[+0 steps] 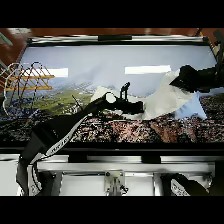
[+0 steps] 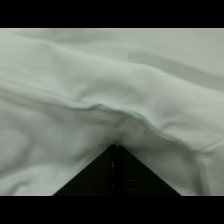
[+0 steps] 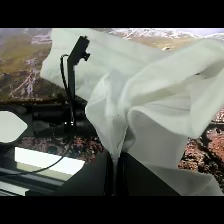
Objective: Fold the shirts.
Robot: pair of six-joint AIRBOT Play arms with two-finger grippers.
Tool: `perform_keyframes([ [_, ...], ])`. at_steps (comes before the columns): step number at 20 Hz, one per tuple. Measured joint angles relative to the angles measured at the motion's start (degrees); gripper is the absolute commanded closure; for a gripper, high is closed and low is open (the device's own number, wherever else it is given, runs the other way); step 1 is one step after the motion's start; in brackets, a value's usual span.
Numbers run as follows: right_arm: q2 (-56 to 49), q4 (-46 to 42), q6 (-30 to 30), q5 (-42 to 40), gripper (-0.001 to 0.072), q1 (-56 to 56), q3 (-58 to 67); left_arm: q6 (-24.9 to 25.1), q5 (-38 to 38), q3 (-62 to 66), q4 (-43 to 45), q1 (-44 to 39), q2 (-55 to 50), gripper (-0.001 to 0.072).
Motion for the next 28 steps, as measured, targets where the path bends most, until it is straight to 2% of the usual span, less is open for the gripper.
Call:
perform_keyframes([
  [3, 0.3, -0.1, 0.4, -1.5, 0.0654, 0.0, 0.0, -0.7, -1.4, -0.2, 3.4, 1.2, 2.9, 0.0681],
  [6, 0.4, -0.7, 0.5, -2.0, 0.0655, 0.0, 0.0, -2.8, -5.9, -3.2, 10.5, 3.9, 8.7, 0.0680],
  [9, 0.1, -1.1, 0.5, -1.0, 0.0655, 0.1, 0.0, -3.3, -10.1, -8.6, 16.9, 7.1, 17.7, 0.0679],
  [13, -2.6, -1.7, 0.4, 3.6, 0.0655, 3.9, 0.0, -3.5, -12.1, -13.3, 24.2, 14.4, 32.6, 0.0678],
  [17, -9.4, -1.8, 0.4, 12.9, 0.0655, 12.9, 0.0, -3.6, -12.6, -14.1, 27.3, 26.3, 45.9, 0.0677],
  [21, -18.8, -0.4, 0.5, 27.2, 0.0655, 23.4, 0.0, -3.7, -14.7, -14.3, 28.3, 40.0, 57.7, 0.0676],
  [26, -31.4, 3.0, 2.8, 42.8, 0.0651, 32.7, 0.0, -3.7, -20.9, -14.4, 28.7, 52.6, 67.6, 0.0674],
  [27, -33.3, 3.9, 3.5, 44.5, 0.0591, 33.8, 0.0, -3.6, -22.2, -14.4, 28.8, 54.1, 68.8, 0.0674],
  [28, -35.0, 5.0, 4.1, 46.2, 0.0334, 34.8, 0.0, -3.3, -23.7, -14.4, 28.7, 55.3, 69.8, 0.0675],
])
